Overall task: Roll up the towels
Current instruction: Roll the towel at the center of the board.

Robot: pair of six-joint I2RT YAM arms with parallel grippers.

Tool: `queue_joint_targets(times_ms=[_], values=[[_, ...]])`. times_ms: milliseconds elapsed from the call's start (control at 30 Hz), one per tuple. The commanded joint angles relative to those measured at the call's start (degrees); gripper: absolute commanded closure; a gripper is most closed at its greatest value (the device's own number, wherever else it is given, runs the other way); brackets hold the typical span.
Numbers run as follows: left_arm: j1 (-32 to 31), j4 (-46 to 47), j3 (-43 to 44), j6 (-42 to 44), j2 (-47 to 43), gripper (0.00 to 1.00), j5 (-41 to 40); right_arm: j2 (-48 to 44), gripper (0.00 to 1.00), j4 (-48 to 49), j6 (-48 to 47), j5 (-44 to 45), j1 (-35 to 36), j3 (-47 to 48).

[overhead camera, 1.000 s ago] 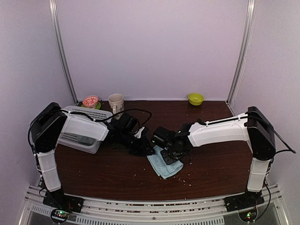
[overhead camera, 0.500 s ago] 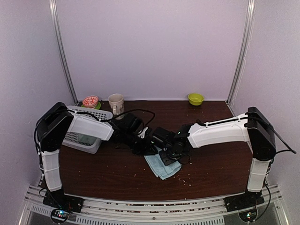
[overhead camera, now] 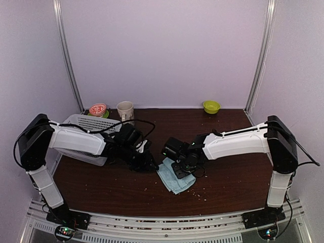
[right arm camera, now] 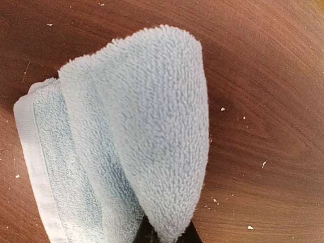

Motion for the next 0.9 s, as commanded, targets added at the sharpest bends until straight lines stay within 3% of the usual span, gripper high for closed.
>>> queue_joint_targets(times_ms=[0, 300, 700, 867], values=[[-0.36, 4.60, -0.85, -3.55, 3.44, 0.72, -0.22, -0.18, 1.00, 0.77, 1.17, 1.10, 0.36, -0.37], [-0.85, 5.57, 3.04, -4.57, 10.47, 0.72, -0.07, -0.38, 1.00, 1.22, 1.69, 0.74, 0.54, -1.98], [-0.87, 5.48, 6.81, -3.64, 12.39, 0.99, 0.88, 0.33, 1.00, -1.14, 1.62, 2.32, 2.48, 2.05], [-0.86, 5.89, 6.87, -3.84, 12.88, 1.00, 1.24, 0.71, 1.00, -1.85, 1.46, 2.12, 3.21, 3.83]])
